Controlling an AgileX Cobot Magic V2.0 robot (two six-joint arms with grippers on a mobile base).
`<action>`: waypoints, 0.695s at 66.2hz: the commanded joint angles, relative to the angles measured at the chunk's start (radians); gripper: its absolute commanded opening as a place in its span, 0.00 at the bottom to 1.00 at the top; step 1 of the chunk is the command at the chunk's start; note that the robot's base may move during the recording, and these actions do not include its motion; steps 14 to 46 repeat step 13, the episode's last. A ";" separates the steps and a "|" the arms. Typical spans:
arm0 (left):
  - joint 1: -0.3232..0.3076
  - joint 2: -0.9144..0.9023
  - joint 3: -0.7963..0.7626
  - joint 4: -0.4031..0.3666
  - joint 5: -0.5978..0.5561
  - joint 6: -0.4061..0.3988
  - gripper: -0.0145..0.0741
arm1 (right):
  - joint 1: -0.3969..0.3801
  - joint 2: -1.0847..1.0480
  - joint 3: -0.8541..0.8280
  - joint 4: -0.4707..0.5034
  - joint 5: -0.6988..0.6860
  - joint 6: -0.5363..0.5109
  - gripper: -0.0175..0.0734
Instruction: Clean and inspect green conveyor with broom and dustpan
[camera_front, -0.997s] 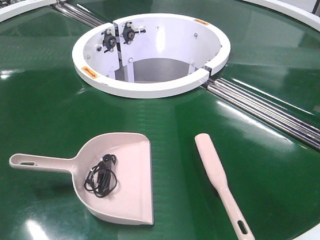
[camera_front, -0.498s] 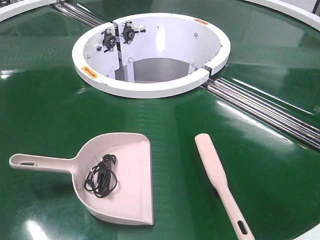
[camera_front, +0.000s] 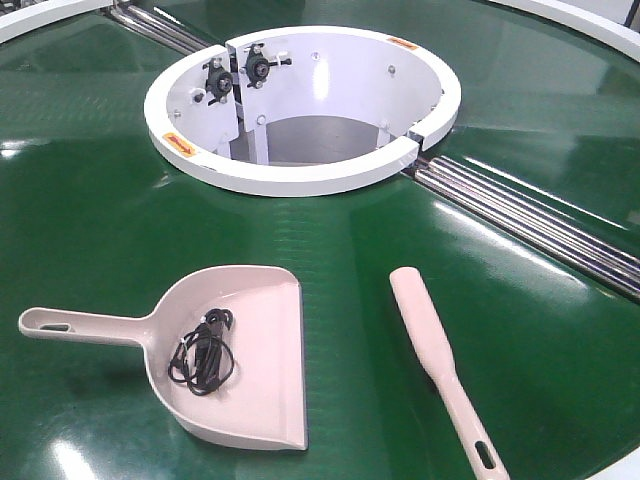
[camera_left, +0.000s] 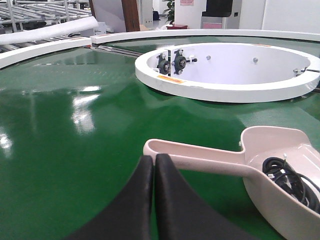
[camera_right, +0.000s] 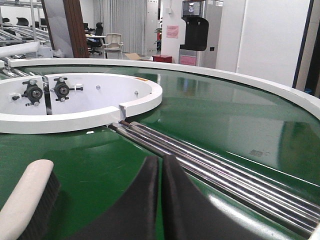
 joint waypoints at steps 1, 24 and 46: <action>0.002 -0.015 0.023 -0.009 -0.073 -0.007 0.14 | -0.005 -0.009 0.012 -0.009 -0.074 -0.002 0.19; 0.002 -0.015 0.023 -0.009 -0.073 -0.007 0.14 | -0.005 -0.009 0.012 -0.009 -0.074 -0.002 0.19; 0.002 -0.015 0.023 -0.009 -0.073 -0.007 0.14 | -0.005 -0.009 0.012 -0.009 -0.074 -0.002 0.19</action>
